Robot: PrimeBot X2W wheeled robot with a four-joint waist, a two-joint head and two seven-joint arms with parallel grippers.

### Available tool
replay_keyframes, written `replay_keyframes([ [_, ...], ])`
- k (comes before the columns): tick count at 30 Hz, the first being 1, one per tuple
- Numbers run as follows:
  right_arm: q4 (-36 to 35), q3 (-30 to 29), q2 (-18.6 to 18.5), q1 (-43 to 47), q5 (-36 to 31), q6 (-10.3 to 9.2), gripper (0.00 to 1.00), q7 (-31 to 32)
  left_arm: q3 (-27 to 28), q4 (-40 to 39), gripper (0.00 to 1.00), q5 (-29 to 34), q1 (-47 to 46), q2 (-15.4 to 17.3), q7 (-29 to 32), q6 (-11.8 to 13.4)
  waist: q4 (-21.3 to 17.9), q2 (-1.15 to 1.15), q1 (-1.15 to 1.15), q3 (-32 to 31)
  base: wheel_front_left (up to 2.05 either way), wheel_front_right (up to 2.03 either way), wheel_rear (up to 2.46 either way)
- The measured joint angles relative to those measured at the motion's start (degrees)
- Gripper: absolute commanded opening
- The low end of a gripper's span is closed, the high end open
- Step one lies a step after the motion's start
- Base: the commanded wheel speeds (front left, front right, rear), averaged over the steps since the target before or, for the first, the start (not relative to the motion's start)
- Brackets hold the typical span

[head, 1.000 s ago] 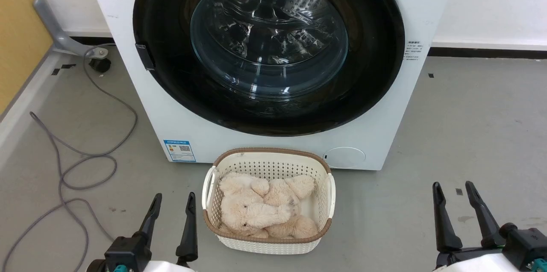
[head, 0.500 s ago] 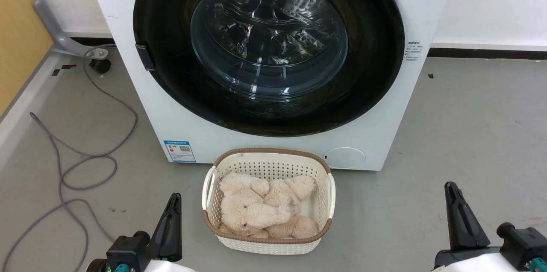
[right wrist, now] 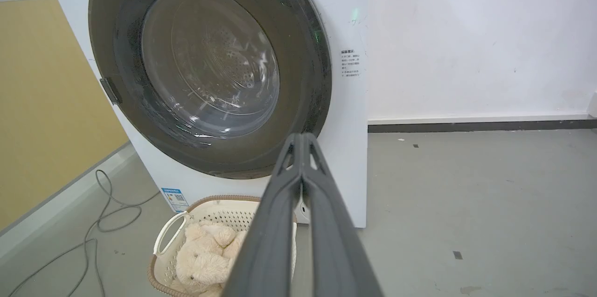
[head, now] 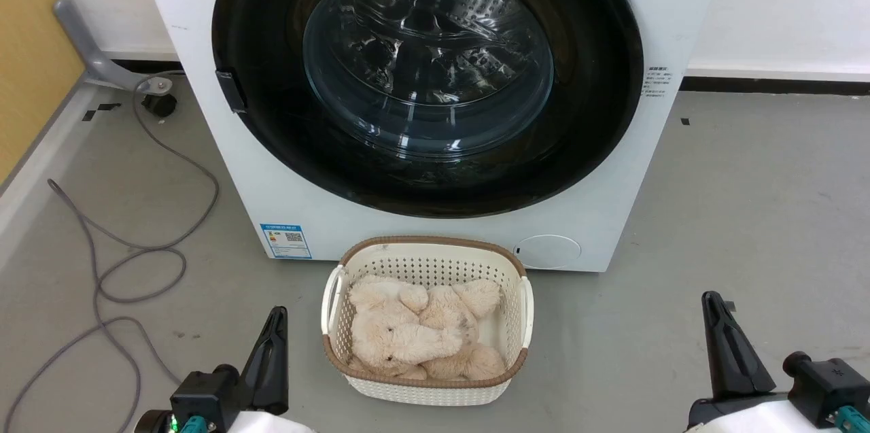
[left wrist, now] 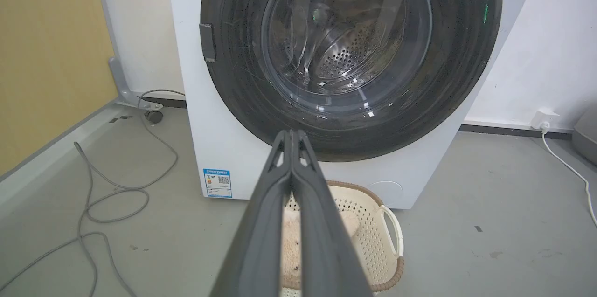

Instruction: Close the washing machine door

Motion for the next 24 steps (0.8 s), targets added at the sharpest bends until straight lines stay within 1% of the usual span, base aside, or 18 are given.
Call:
replay_keyframes([
  [24,-0.6,0.3,0.0,-0.2,-2.4,0.0,0.0,2.8,0.5,-1.1,0.0,2.0,-0.3,0.0,2.8,0.5,-0.3,0.0,0.0,-0.1,0.0,0.0,0.0],
])
